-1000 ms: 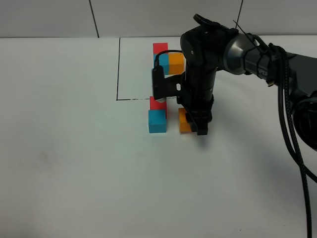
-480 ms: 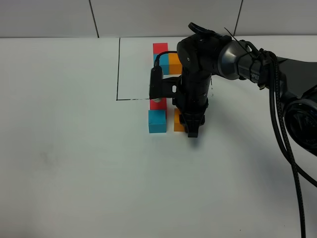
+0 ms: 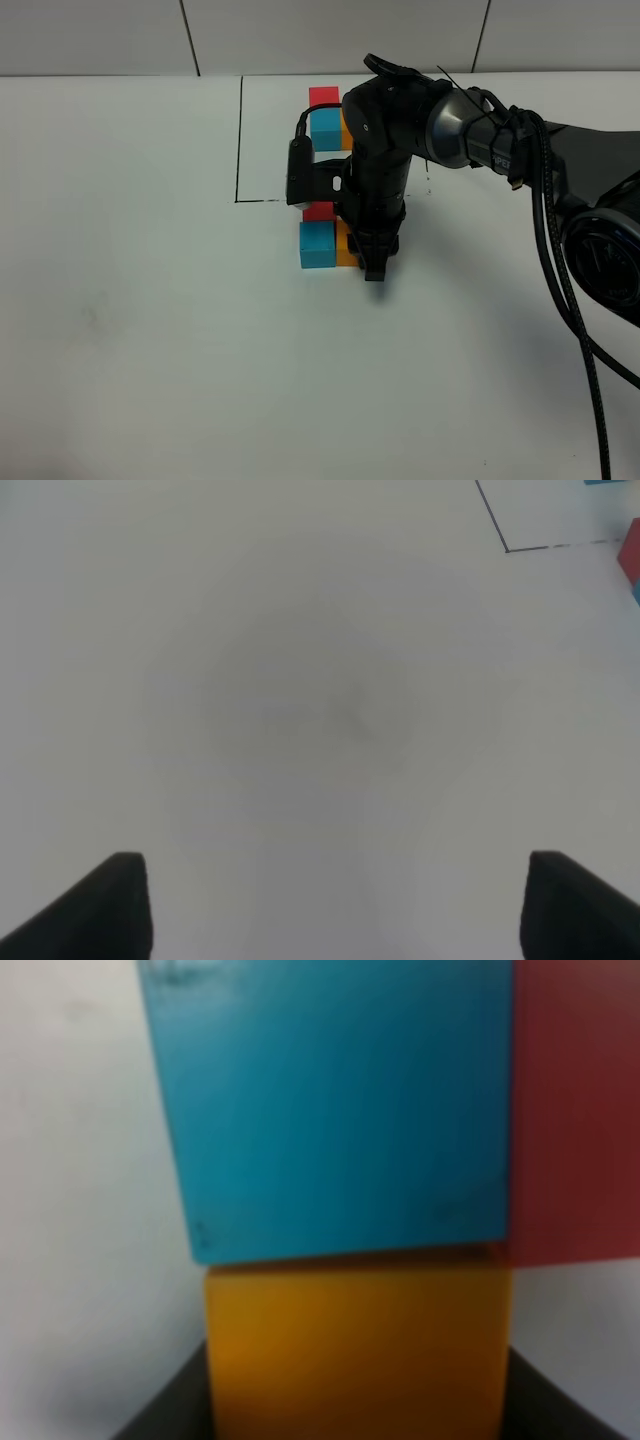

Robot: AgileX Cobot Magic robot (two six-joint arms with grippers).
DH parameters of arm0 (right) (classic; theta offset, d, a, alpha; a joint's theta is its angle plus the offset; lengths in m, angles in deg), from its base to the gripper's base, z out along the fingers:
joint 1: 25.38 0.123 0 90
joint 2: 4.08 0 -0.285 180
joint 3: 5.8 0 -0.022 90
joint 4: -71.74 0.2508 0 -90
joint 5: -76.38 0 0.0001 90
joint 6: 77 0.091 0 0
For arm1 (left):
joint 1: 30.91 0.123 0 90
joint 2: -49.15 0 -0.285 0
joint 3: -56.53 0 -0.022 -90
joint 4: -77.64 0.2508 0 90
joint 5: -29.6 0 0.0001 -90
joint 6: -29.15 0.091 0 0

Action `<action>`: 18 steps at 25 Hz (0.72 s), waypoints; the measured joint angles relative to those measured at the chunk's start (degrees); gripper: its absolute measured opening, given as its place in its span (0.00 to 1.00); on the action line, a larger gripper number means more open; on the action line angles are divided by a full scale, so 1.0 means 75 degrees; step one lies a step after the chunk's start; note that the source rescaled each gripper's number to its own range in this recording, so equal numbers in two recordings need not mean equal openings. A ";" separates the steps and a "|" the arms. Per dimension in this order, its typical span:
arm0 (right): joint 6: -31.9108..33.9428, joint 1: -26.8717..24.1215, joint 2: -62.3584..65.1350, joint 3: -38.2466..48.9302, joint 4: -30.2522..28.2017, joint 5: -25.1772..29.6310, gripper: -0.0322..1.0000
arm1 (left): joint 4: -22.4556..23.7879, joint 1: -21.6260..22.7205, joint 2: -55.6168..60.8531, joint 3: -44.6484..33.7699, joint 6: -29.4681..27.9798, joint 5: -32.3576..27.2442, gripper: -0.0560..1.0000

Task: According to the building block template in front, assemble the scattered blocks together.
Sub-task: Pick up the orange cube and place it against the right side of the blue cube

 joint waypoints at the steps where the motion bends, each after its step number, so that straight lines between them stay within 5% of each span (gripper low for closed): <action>1: 0.0007 0.0006 0.0000 0.0000 -0.0004 0.0000 0.03 | 0.0000 0.0000 0.0000 0.0000 0.0000 0.0000 0.79; 18: 0.0104 0.0023 -0.0043 0.0000 0.0379 -0.0104 0.03 | 0.0000 0.0000 0.0000 0.0000 0.0000 0.0000 0.79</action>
